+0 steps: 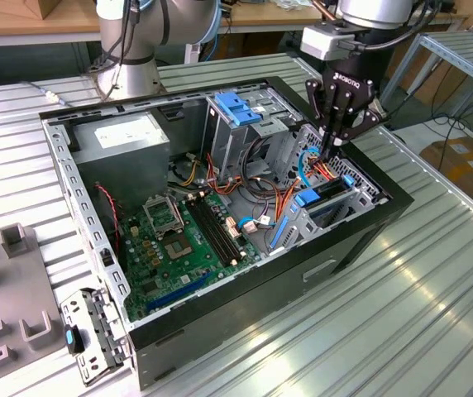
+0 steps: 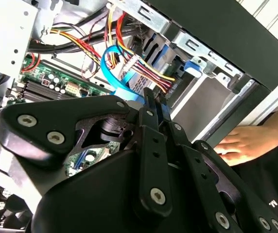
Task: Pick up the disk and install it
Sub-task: 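Insert the second disk wire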
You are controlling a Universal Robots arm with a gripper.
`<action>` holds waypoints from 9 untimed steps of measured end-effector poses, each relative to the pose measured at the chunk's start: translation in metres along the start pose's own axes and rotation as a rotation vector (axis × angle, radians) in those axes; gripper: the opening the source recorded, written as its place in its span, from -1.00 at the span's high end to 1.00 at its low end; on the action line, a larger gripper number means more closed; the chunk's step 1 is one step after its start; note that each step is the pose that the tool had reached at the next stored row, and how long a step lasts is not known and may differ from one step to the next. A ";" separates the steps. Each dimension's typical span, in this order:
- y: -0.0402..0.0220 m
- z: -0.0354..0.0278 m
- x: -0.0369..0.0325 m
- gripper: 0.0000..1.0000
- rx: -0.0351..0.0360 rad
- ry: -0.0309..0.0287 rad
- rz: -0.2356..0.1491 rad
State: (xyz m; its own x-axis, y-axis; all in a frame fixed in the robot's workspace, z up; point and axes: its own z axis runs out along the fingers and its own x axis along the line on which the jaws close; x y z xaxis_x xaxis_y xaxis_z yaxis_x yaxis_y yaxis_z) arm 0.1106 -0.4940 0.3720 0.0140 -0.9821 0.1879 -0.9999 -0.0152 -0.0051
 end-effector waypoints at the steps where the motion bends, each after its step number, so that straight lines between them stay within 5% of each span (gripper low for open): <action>1: 0.0003 0.0004 0.0026 0.68 0.0002 -0.0026 -0.001; 6: 0.0014 0.0037 0.0170 0.68 0.0012 -0.0132 -0.003; 9: 0.0024 0.0055 0.0249 0.68 0.0021 -0.0371 -0.005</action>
State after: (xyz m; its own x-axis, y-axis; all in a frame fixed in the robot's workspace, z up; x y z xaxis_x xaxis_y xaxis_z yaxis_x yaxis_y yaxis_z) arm 0.1086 -0.5195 0.3713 0.0190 -0.9883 0.1513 -0.9998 -0.0202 -0.0064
